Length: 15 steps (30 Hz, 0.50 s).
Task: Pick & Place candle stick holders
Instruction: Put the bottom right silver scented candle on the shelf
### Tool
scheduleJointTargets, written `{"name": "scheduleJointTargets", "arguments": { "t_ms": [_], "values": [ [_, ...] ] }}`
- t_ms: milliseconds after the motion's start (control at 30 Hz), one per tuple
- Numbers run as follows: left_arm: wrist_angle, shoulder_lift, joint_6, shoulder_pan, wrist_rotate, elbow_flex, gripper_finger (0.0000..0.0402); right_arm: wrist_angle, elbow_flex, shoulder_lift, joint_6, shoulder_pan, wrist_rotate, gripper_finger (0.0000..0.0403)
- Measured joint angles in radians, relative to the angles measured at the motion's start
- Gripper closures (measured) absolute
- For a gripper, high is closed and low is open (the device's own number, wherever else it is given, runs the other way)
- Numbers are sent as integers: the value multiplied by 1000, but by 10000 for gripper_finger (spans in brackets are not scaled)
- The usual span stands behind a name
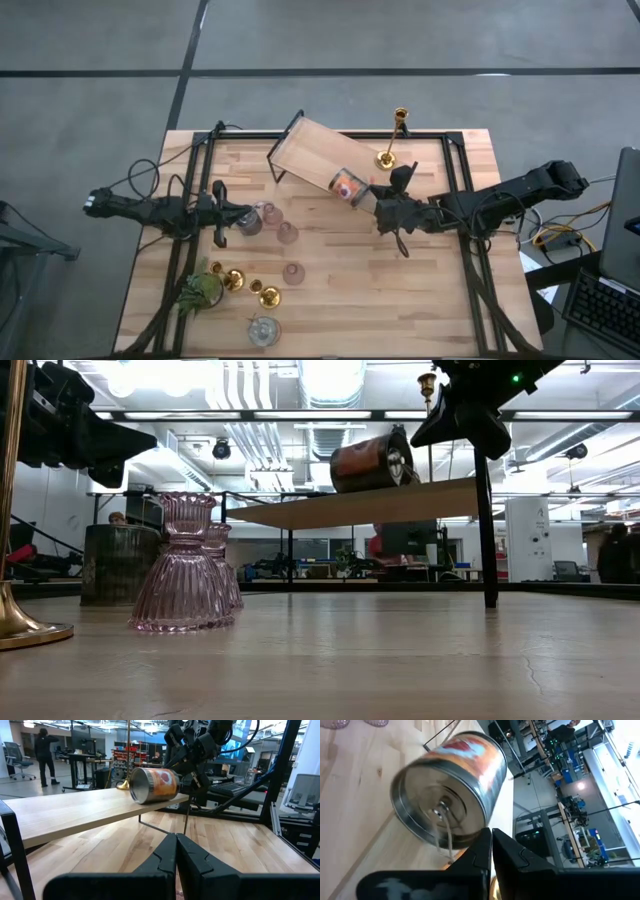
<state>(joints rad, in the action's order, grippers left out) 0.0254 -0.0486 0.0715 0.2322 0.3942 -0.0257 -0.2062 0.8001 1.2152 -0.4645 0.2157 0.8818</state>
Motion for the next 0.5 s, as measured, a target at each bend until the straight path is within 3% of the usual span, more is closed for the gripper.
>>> {"name": "scheduleJointTargets", "arguments": {
  "t_ms": [500],
  "values": [
    [0, 0, 0, 0, 0, 0, 390, 3, 14, -9, 65, 12, 63, 394]
  ]
}}
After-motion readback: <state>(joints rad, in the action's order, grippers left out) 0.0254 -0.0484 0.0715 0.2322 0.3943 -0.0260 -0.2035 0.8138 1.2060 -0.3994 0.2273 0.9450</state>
